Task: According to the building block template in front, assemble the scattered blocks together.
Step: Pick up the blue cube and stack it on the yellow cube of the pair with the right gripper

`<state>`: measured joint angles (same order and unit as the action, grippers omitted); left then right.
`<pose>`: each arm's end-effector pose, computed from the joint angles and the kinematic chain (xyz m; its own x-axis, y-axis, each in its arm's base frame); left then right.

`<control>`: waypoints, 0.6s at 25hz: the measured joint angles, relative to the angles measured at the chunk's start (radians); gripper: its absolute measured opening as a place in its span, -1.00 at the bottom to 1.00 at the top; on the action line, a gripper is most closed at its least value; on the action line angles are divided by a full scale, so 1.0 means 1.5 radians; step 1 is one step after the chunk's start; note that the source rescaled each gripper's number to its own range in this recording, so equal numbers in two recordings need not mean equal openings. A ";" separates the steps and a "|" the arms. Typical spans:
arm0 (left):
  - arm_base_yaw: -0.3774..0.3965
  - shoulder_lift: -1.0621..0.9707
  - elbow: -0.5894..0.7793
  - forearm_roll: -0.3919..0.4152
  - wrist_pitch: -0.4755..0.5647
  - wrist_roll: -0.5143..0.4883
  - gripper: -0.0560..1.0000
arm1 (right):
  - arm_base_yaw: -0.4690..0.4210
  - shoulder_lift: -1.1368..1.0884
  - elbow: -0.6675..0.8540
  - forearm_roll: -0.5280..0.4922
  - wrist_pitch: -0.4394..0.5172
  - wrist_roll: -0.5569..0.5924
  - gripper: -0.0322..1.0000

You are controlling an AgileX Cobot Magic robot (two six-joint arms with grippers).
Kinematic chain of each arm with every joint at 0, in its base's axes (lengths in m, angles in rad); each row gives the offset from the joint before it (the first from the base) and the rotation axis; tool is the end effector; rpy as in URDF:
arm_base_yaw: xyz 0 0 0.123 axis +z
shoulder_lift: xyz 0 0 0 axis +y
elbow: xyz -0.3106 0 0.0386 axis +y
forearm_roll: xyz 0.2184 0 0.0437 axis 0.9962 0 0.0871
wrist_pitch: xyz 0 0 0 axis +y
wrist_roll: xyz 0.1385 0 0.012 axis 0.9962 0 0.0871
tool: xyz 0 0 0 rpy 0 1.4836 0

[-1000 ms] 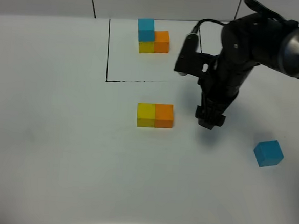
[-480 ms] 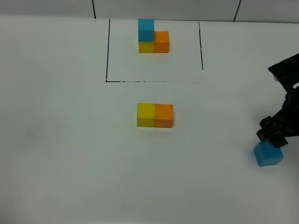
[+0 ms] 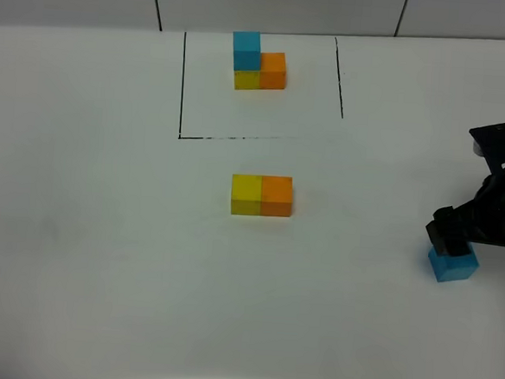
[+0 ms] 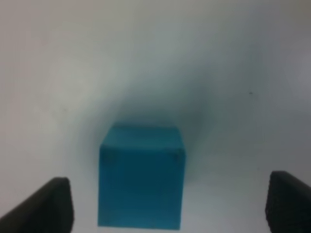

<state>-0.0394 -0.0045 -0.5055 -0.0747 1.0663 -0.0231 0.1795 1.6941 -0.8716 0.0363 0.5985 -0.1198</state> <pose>-0.0181 -0.0084 0.2423 -0.4557 -0.0412 -0.8892 0.0707 0.9941 -0.0823 0.2845 0.0545 0.1611 -0.9361 -0.2610 -0.2359 -0.2683 0.9633 -0.0013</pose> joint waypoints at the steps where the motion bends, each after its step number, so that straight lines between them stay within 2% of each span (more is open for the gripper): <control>1: 0.000 0.000 0.000 0.000 0.000 0.000 -0.76 | -0.004 0.010 0.000 0.007 -0.004 -0.002 0.30; 4: 0.000 0.000 0.000 0.000 0.000 0.000 -0.76 | -0.011 0.040 0.001 0.016 -0.006 -0.005 0.28; 6: 0.000 0.000 0.000 0.000 0.000 0.000 -0.76 | -0.012 0.048 0.001 0.018 -0.007 -0.006 0.13; 8: 0.000 0.000 0.000 0.000 0.000 0.000 -0.76 | -0.013 0.050 0.001 0.019 -0.010 -0.007 -0.22; 10: 0.000 0.000 0.000 0.000 0.000 0.000 -0.76 | -0.013 0.050 0.001 0.020 -0.010 -0.007 -0.88; 13: 0.000 0.000 0.000 0.000 0.000 0.000 -0.76 | -0.013 0.050 -0.002 0.020 -0.001 -0.016 -0.91; 15: 0.000 0.000 0.000 0.000 0.000 0.000 -0.76 | -0.010 0.043 -0.015 0.016 0.032 -0.054 -0.91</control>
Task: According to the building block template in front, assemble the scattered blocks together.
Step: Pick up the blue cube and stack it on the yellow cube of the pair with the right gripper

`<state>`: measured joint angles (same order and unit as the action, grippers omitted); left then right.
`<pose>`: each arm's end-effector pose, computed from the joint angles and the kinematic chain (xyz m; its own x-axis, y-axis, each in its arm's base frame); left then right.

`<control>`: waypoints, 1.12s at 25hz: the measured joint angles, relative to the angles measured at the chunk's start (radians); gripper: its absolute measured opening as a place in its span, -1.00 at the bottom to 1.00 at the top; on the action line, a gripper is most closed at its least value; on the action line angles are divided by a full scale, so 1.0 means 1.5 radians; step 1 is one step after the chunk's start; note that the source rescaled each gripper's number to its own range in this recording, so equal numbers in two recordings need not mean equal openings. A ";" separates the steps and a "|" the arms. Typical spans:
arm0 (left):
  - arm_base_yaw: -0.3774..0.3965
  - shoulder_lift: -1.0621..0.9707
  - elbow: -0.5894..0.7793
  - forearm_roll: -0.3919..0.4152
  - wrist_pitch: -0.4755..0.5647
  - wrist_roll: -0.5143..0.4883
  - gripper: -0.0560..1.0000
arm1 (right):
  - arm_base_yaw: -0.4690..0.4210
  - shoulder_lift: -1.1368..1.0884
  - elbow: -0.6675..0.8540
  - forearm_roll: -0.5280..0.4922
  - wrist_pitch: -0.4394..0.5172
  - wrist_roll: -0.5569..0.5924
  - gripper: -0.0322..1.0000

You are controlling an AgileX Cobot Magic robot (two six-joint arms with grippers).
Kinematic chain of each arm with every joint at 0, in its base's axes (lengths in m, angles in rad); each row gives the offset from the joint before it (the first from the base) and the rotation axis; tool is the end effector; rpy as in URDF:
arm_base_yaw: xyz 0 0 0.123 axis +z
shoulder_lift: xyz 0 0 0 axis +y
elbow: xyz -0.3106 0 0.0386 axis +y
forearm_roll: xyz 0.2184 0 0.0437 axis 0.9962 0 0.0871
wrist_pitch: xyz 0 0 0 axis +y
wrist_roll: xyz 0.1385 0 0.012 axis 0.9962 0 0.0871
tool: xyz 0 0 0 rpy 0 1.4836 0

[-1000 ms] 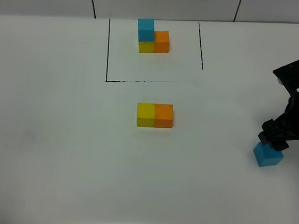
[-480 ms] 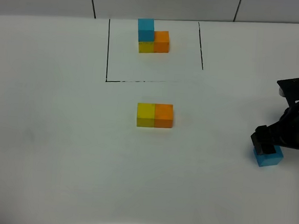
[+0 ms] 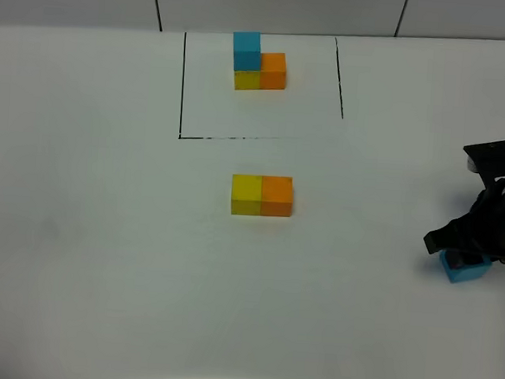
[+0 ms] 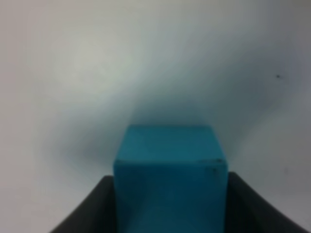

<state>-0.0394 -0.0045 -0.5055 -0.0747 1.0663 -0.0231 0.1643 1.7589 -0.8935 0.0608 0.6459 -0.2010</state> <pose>-0.0181 -0.0084 0.2423 -0.4557 -0.0412 -0.8892 0.0707 0.9941 -0.0823 0.2864 0.0526 0.1455 -0.9389 -0.3095 -0.1508 -0.3150 0.9490 0.0134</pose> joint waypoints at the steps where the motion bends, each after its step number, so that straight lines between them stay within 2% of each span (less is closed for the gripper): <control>1: 0.000 0.000 0.000 0.000 0.000 0.000 -0.76 | 0.004 -0.006 -0.011 -0.004 0.019 -0.023 -0.91; 7: 0.000 0.000 0.000 0.000 0.000 0.000 -0.76 | 0.077 -0.041 -0.134 -0.046 0.170 -0.222 -0.91; 11: 0.000 0.000 0.000 0.000 0.000 0.000 -0.76 | 0.141 -0.026 -0.219 -0.060 0.238 -0.336 -0.91; 16: 0.000 0.000 0.000 0.000 0.000 0.000 -0.76 | 0.235 0.036 -0.346 -0.106 0.297 -0.363 -0.91; 21: 0.000 0.000 0.000 0.000 0.000 0.001 -0.76 | 0.311 0.137 -0.483 -0.117 0.362 -0.397 -0.91; 28: 0.000 0.000 0.000 0.000 0.000 0.001 -0.76 | 0.353 0.254 -0.642 -0.089 0.377 -0.434 -0.91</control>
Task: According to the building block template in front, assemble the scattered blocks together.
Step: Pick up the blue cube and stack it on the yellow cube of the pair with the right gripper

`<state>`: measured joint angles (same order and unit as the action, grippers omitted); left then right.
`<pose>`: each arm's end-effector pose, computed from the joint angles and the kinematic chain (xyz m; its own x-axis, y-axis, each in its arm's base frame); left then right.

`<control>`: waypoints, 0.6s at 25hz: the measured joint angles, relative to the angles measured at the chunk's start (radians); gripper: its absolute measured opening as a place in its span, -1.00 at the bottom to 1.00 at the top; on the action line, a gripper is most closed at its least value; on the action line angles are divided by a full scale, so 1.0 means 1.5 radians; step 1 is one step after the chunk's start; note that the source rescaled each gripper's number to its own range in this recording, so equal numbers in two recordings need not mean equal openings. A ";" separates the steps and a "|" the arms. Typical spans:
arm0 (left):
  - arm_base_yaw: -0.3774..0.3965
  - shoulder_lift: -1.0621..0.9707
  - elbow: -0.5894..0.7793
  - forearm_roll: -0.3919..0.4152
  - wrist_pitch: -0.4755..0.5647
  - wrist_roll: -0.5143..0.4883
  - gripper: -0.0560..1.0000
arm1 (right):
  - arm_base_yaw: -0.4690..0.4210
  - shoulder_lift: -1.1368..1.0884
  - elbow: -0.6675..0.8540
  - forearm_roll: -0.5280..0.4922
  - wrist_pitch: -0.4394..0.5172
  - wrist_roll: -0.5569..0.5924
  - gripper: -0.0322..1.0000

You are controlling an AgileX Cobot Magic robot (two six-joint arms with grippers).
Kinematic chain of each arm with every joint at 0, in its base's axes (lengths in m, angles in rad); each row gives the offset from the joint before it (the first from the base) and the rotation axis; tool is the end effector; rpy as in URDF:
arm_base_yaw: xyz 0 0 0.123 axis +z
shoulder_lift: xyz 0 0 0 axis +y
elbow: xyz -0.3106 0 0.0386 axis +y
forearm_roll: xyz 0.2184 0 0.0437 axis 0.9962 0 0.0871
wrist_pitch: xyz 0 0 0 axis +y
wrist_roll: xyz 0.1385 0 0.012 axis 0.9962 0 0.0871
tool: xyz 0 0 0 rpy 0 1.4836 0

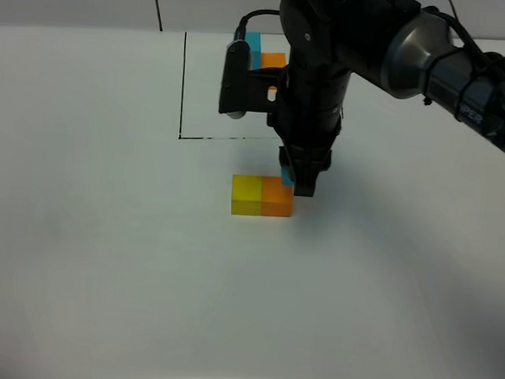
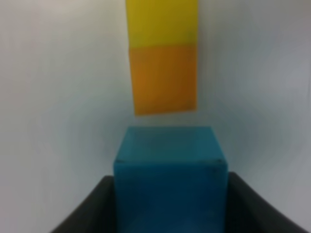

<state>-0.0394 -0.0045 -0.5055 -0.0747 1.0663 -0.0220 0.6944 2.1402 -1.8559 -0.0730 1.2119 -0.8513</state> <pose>-0.0181 -0.0084 0.2423 -0.4556 -0.0401 -0.8893 0.0712 0.9941 -0.0813 0.3474 0.2770 0.2076 -0.0006 -0.9987 -0.0518 -0.9858 0.0093 -0.1676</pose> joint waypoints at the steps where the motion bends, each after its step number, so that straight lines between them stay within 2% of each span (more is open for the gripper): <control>1: 0.000 0.000 0.000 0.000 0.000 0.000 -0.76 | 0.002 0.010 -0.019 0.014 0.000 -0.006 -0.91; 4: 0.000 0.000 0.000 0.000 0.000 0.000 -0.76 | 0.013 0.035 -0.053 0.049 0.000 -0.023 -0.91; 15: 0.000 0.000 0.000 0.000 0.000 0.000 -0.76 | 0.019 0.079 -0.071 0.061 0.003 -0.029 -0.91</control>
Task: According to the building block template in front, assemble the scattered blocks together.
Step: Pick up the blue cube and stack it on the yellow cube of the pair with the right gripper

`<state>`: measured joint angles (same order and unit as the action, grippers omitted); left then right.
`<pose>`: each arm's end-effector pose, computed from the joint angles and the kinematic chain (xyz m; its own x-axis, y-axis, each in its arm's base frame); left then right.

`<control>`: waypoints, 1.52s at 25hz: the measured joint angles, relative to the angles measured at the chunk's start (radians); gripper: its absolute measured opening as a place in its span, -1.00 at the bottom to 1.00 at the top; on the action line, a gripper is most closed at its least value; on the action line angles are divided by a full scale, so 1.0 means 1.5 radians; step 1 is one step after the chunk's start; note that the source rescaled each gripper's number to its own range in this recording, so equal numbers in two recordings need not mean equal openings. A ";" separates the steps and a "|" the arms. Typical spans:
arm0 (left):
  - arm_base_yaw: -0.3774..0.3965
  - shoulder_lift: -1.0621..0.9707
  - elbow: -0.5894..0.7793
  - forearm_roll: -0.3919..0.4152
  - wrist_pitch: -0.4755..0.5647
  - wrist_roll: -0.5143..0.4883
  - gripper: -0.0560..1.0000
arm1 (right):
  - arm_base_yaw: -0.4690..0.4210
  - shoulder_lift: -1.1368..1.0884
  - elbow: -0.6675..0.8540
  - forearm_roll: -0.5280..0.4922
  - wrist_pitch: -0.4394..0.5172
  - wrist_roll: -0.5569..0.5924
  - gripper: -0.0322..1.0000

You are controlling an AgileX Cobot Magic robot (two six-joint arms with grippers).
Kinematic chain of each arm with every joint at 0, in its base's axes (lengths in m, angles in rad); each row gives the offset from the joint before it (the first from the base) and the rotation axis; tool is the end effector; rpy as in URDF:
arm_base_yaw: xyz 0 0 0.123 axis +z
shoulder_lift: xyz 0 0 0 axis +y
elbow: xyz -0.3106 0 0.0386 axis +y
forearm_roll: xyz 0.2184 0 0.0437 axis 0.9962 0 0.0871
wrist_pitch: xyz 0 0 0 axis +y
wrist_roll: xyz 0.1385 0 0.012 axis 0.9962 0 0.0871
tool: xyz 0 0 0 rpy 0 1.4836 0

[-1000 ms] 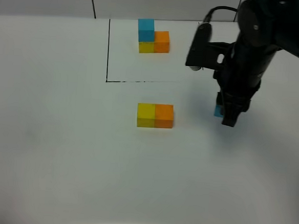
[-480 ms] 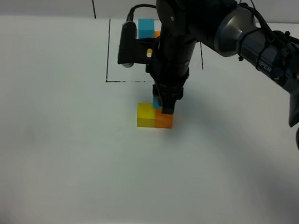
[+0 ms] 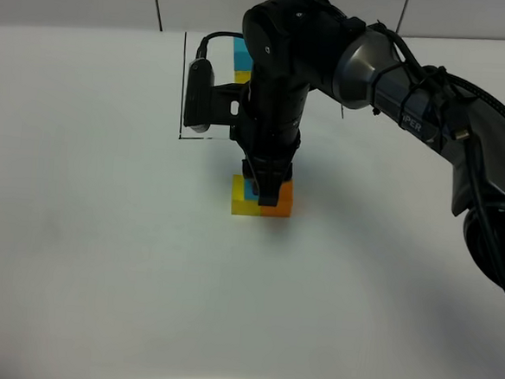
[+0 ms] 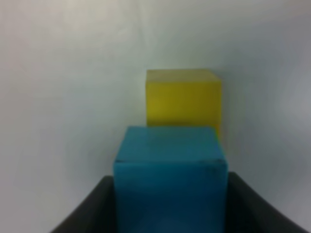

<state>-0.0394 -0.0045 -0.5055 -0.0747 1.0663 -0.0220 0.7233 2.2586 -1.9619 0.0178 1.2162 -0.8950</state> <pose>-0.0181 -0.0084 0.2423 -0.4556 -0.0401 -0.8893 0.0712 0.9941 -0.0813 0.3498 0.3119 0.1789 0.0476 -0.9934 -0.1040 -0.9941 -0.0370 -0.1019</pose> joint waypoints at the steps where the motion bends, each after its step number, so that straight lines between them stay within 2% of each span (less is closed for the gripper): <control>1: 0.000 0.000 0.000 0.000 0.000 0.000 -0.76 | 0.000 0.000 0.000 0.002 0.000 -0.002 -0.91; 7: 0.000 0.000 0.000 0.000 0.000 0.000 -0.76 | 0.000 0.000 0.000 0.024 -0.001 -0.014 -0.91; 18: 0.000 0.000 0.000 0.000 0.000 0.000 -0.76 | 0.001 0.015 -0.001 0.029 -0.041 -0.017 -0.91; 38: 0.000 0.000 0.000 0.000 0.000 -0.001 -0.76 | 0.001 0.029 -0.005 0.031 -0.044 -0.016 -0.91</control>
<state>-0.0394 -0.0045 -0.5055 -0.0747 1.0663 -0.0230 0.7242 2.3021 -1.9697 0.0645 1.1503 -0.9190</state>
